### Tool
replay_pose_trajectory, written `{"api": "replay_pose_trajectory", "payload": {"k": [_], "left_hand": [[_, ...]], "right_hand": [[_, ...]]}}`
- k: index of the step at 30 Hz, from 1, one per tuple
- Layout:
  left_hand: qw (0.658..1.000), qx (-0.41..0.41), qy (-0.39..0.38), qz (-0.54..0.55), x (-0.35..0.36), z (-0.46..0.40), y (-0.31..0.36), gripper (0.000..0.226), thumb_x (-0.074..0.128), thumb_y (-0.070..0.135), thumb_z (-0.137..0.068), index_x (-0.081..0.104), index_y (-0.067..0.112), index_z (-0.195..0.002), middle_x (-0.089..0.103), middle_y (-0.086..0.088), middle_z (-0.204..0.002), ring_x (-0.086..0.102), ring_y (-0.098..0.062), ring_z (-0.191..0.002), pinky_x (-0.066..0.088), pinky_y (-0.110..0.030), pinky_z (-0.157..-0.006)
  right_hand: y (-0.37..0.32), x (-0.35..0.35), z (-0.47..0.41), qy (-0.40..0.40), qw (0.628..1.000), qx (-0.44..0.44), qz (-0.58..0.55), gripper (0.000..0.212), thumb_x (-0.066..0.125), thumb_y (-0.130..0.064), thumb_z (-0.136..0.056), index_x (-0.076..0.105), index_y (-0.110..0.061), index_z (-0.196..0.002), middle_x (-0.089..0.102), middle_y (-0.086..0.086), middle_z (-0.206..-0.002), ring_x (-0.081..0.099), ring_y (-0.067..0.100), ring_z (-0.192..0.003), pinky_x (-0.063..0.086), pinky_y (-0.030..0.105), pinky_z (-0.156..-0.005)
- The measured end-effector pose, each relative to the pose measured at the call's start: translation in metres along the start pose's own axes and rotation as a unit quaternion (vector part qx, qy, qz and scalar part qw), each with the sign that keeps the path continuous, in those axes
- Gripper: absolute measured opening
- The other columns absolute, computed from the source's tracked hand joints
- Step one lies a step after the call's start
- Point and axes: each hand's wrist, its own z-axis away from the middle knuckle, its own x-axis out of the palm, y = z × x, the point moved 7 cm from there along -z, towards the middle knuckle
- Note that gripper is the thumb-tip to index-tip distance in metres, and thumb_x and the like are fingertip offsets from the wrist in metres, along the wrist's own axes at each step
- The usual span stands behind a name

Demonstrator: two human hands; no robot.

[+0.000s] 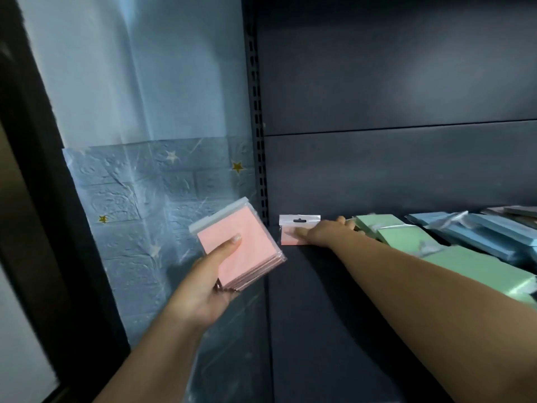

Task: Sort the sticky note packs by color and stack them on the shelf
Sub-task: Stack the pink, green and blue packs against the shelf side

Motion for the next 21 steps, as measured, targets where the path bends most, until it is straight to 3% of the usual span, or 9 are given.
{"api": "replay_pose_trajectory", "payload": {"k": [2,5,9,12,17,19,21], "left_hand": [[1.0,-0.016,0.009,0.014,-0.001,-0.004,-0.001,0.006,0.06,0.019,-0.083,0.062,0.017,-0.089,0.072,0.001,-0.065,0.066,-0.016,-0.069,0.054,-0.03,-0.061],[0.999,-0.028,0.021,0.031,-0.005,-0.008,-0.001,0.007,0.062,0.019,-0.082,0.061,0.018,-0.089,0.072,0.0,-0.064,0.063,-0.02,-0.074,0.05,-0.035,-0.065],[0.999,-0.031,0.006,0.028,-0.005,-0.006,-0.001,0.005,0.059,0.02,-0.084,0.061,0.02,-0.089,0.071,0.001,-0.064,0.062,-0.018,-0.072,0.049,-0.03,-0.059],[0.999,-0.027,0.001,0.028,-0.005,-0.004,0.001,0.008,0.06,0.02,-0.084,0.061,0.019,-0.092,0.071,0.0,-0.065,0.061,-0.019,-0.075,0.048,-0.031,-0.064],[0.999,-0.029,0.005,0.023,-0.005,-0.004,-0.001,0.006,0.059,0.019,-0.084,0.061,0.019,-0.09,0.071,0.0,-0.063,0.061,-0.018,-0.071,0.047,-0.031,-0.064],[0.999,-0.026,0.01,0.024,-0.005,-0.006,-0.001,0.006,0.06,0.02,-0.083,0.061,0.019,-0.089,0.071,0.001,-0.062,0.063,-0.016,-0.066,0.047,-0.029,-0.061],[1.0,-0.021,0.014,0.017,-0.004,-0.006,-0.001,0.005,0.061,0.021,-0.082,0.061,0.02,-0.087,0.07,0.003,-0.06,0.065,-0.01,-0.053,0.048,-0.022,-0.052]], "right_hand": [[-0.002,0.007,-0.01,-0.006,1.0,0.01,0.002,0.1,0.035,-0.082,-0.075,0.017,-0.019,-0.15,0.006,0.008,-0.158,0.001,0.031,-0.145,0.003,0.05,-0.114],[-0.006,0.011,-0.025,-0.028,0.999,-0.019,0.001,0.101,0.046,-0.083,-0.066,0.034,-0.021,-0.145,0.02,0.007,-0.156,0.014,0.033,-0.143,0.013,0.05,-0.116],[-0.005,0.011,-0.025,-0.052,0.985,-0.052,-0.155,0.079,0.079,-0.056,-0.058,0.062,-0.009,-0.119,0.061,0.012,-0.126,0.056,0.028,-0.116,0.042,0.039,-0.104],[-0.004,0.009,-0.015,-0.057,0.966,-0.054,-0.246,0.089,0.086,-0.04,-0.041,0.06,0.0,-0.117,0.066,0.016,-0.113,0.063,0.03,-0.104,0.047,0.041,-0.099],[0.002,-0.003,0.006,0.01,0.932,-0.06,-0.357,0.064,0.08,-0.009,-0.069,0.047,-0.002,-0.123,0.058,0.013,-0.12,0.057,0.028,-0.11,0.045,0.033,-0.096],[0.007,-0.012,0.011,0.032,0.916,-0.062,-0.394,0.052,0.074,-0.003,-0.074,0.052,0.0,-0.121,0.062,0.016,-0.118,0.061,0.027,-0.101,0.048,0.032,-0.089],[0.012,-0.02,0.024,0.028,0.89,-0.061,-0.45,0.026,0.065,0.001,-0.081,0.06,0.001,-0.106,0.066,0.017,-0.11,0.062,0.027,-0.091,0.049,0.033,-0.083]]}}
